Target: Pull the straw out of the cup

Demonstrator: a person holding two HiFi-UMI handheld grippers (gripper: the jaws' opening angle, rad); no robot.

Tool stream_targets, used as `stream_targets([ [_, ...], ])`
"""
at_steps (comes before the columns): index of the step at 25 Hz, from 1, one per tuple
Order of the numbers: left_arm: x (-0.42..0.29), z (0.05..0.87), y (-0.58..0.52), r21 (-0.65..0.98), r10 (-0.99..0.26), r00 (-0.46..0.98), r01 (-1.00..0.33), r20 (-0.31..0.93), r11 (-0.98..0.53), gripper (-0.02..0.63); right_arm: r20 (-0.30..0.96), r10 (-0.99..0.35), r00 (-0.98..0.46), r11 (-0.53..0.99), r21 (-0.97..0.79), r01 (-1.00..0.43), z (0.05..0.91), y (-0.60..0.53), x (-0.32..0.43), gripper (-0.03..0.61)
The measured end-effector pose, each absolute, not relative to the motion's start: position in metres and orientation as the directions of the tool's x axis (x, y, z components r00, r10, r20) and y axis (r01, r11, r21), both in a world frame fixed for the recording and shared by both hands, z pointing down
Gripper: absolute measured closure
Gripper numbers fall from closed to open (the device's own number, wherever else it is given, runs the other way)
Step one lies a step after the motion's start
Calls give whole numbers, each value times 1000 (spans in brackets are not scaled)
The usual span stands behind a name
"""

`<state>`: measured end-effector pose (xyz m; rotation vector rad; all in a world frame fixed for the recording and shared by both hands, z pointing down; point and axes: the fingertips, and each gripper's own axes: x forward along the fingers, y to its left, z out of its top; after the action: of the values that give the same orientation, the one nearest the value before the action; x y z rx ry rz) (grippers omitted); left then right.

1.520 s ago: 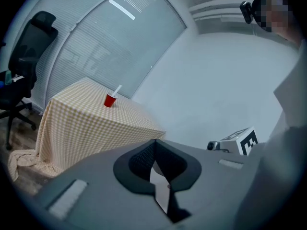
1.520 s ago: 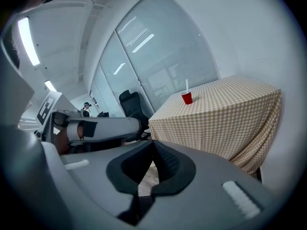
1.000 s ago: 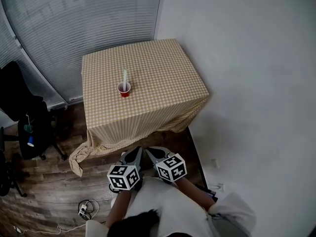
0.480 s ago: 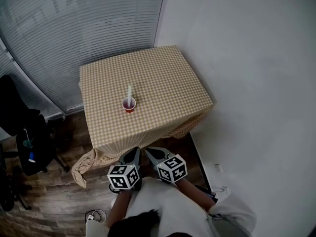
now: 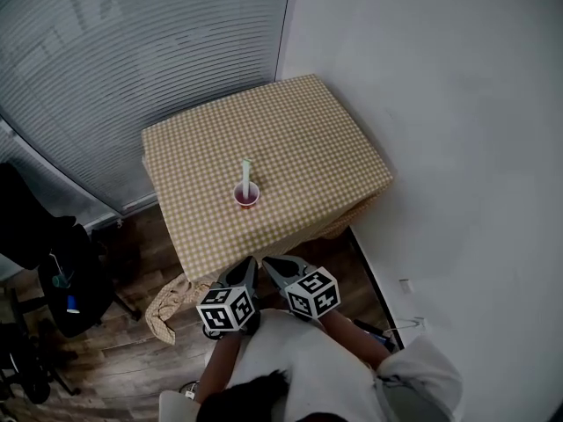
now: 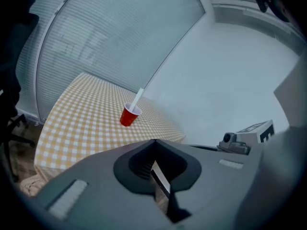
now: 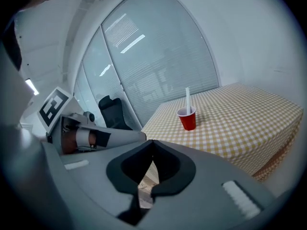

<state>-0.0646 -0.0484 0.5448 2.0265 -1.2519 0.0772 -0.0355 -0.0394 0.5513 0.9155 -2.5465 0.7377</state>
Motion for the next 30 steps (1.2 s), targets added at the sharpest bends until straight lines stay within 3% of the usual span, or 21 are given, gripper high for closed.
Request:
stream_targets([
  [11, -95, 546, -77, 561, -696, 581, -770, 422, -303, 597, 465, -550, -694, 613, -340, -713, 550, -66, -68, 575],
  [30, -123, 536, -118, 552, -762, 521, -791, 385, -263, 597, 432, -580, -690, 610, -330, -720, 536, -110, -67, 561],
])
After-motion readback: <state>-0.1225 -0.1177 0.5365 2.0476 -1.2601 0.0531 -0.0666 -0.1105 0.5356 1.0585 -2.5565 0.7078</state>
